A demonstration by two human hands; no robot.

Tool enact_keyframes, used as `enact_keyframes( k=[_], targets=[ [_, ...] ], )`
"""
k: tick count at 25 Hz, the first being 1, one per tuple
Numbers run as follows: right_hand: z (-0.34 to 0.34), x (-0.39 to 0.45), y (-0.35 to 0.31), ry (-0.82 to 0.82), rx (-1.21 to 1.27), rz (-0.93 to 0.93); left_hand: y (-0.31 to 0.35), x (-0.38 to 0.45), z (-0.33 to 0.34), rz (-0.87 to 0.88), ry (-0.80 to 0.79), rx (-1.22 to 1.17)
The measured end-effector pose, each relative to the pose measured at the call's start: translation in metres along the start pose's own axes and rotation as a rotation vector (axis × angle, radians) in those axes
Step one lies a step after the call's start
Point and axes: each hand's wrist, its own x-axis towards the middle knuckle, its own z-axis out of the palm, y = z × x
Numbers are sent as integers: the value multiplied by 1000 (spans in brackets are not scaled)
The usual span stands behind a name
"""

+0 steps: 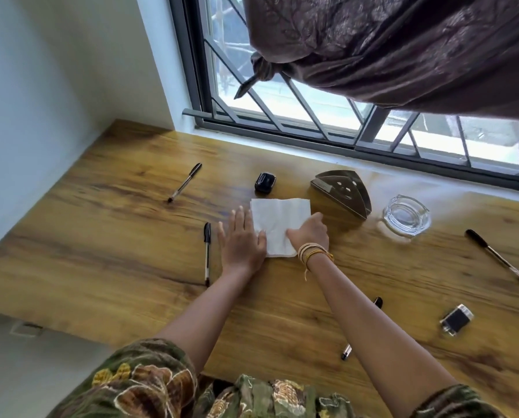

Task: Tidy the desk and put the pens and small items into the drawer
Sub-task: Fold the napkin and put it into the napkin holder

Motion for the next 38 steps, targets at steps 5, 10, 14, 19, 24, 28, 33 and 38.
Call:
enact_keyframes(
  k=[5, 10, 14, 19, 24, 28, 33, 38],
  targets=[
    [-2, 9, 3, -92, 78, -25, -1, 0, 0, 4, 16, 2],
    [3, 0, 1, -29, 332, -188, -1, 0, 2, 5, 29, -2],
    [3, 0, 0, 123, 402, -50, -2, -1, 1, 5, 34, -14],
    [-5, 9, 2, 108, 367, -45, -5, -3, -3, 18, 168, -240],
    [-19, 16, -4, -115, 545, -180, 5, 17, -20, -57, 179, -649],
    [-40, 20, -8, -329, 753, -153, 21, 43, -35, -331, 28, -1010],
    [-67, 28, -2, -567, 919, -157, 29, 46, -44, -477, -425, -1513],
    [-77, 29, 0, -687, 1113, -144, 37, 36, -46, -518, -791, -1881]
  ],
)
